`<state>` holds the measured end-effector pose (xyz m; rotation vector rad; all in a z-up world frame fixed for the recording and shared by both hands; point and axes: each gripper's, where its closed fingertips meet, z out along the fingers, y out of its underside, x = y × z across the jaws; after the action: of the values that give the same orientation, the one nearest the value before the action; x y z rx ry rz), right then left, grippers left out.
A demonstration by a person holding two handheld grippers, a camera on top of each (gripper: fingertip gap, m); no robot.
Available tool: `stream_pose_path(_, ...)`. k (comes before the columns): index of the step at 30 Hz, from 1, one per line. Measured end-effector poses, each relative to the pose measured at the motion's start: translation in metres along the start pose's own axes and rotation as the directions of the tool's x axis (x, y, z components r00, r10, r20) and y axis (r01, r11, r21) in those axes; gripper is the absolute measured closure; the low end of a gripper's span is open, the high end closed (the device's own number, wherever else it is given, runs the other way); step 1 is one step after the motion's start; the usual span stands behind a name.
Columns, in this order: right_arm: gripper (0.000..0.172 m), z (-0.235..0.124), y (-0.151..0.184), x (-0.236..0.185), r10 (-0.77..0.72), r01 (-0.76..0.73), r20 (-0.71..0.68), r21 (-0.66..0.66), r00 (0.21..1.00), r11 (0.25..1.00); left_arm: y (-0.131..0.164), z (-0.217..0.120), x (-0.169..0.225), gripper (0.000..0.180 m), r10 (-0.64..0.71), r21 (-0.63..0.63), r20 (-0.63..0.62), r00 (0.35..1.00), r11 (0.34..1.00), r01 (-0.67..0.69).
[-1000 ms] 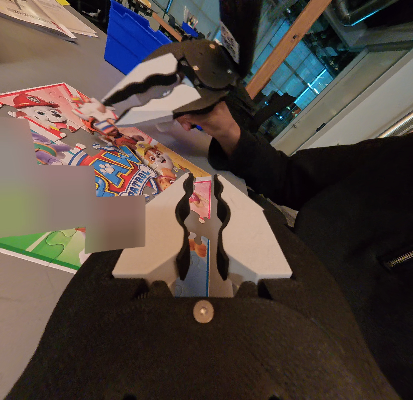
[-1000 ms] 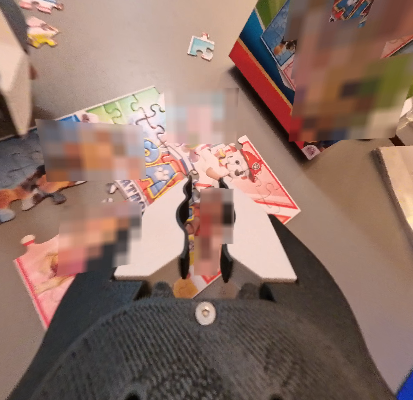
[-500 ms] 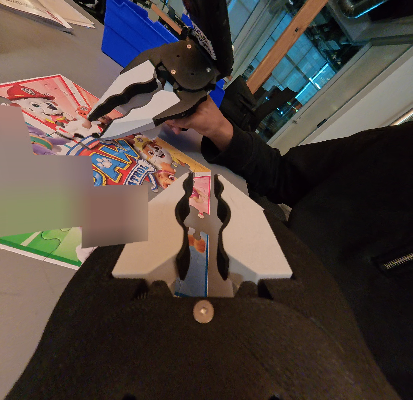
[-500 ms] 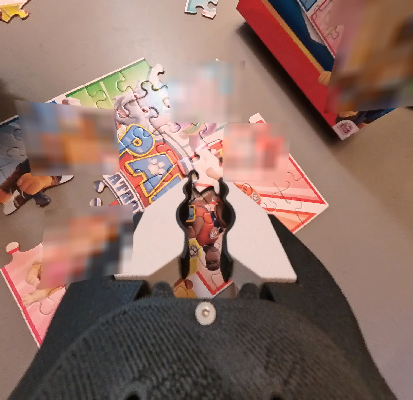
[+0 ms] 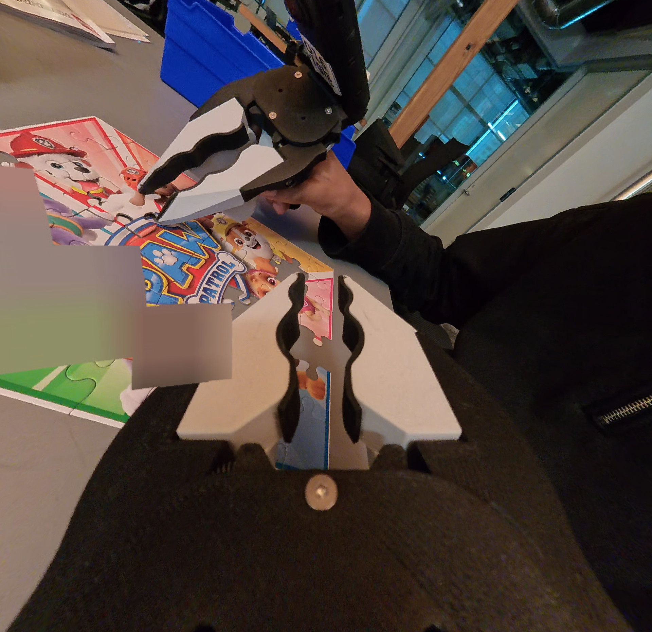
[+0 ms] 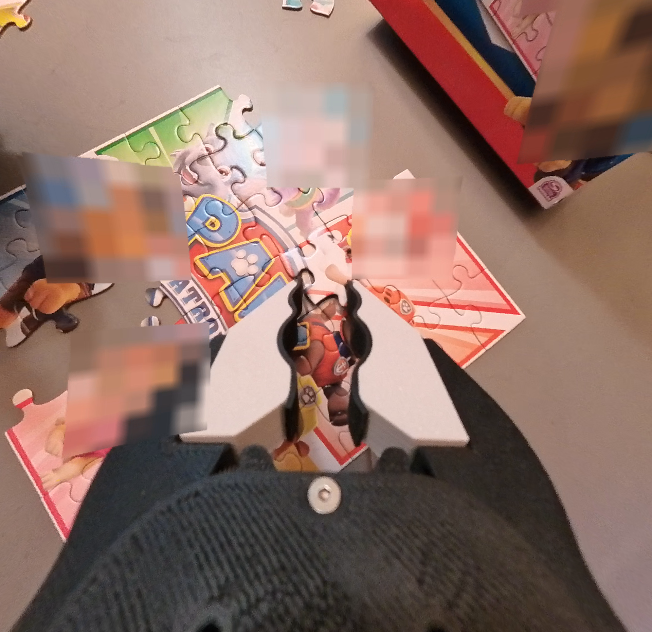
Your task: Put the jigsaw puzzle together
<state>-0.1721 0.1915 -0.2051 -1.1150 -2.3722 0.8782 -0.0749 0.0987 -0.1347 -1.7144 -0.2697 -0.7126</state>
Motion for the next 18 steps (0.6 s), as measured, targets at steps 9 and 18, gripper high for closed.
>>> stream_pose_path(9, 0.145, -0.002, -0.002, 0.002, -0.001, 0.001, -0.006, 0.015, 1.0, 1.0, 0.0, 0.0, 0.0, 0.163, 0.001, 0.0, 0.0, 1.0, 1.0, -0.001)
stream_pose_path(18, 0.161, 0.001, -0.013, 0.004, 0.037, -0.038, 0.01, 0.069, 0.999, 0.997, 0.0, 0.001, 0.0, 0.163, 0.001, -0.001, -0.003, 1.0, 1.0, -0.001)
